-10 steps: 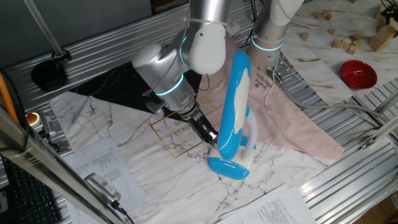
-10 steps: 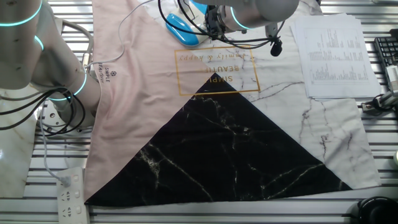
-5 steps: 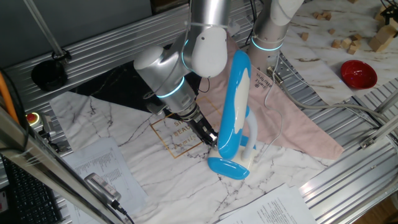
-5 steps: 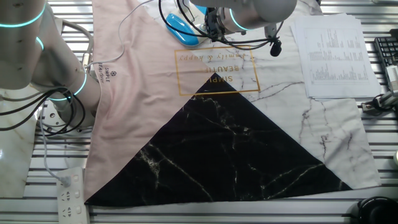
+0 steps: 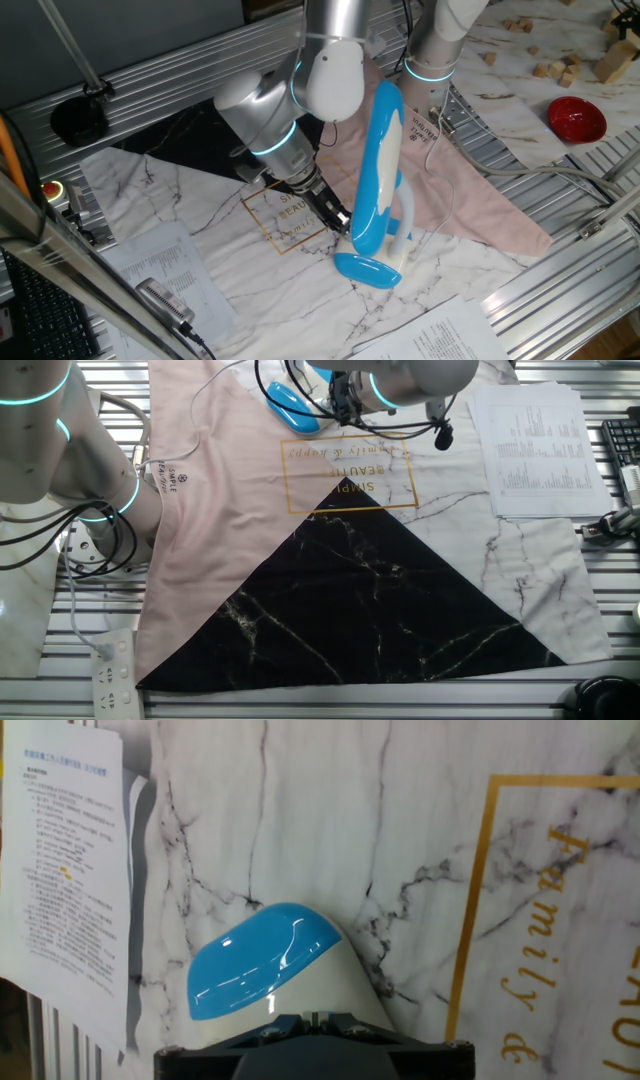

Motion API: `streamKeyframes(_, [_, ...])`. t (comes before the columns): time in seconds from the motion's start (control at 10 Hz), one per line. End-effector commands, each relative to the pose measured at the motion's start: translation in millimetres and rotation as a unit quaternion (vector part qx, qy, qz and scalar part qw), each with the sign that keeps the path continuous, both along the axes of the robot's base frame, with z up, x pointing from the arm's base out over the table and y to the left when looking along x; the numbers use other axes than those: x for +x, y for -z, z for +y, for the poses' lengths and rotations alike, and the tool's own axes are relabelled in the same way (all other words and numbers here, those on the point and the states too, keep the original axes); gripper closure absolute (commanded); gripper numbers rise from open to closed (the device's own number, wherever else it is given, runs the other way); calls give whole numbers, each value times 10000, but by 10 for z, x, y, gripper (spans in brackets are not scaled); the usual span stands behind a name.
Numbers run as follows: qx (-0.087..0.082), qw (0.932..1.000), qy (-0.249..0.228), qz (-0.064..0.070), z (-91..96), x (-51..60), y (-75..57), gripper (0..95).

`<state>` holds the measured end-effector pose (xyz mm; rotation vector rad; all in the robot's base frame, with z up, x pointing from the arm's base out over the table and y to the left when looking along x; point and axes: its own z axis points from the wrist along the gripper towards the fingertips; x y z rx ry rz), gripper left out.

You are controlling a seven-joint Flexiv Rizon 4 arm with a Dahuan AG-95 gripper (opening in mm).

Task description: Turn on the desk lamp by pressing the button

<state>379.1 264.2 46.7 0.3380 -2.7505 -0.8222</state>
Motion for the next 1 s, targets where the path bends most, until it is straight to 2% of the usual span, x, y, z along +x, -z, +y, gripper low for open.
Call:
streamKeyframes(0.1, [18, 10000, -3, 21, 4, -7, -5, 950])
streamKeyframes(0.4, [34, 10000, -1, 24, 20, -79, 14, 950])
streamKeyframes(0.7, [23, 10000, -14, 23, 29, -72, 27, 950])
streamKeyframes(1.0, [28, 10000, -52, -27, 54, -48, 126, 950])
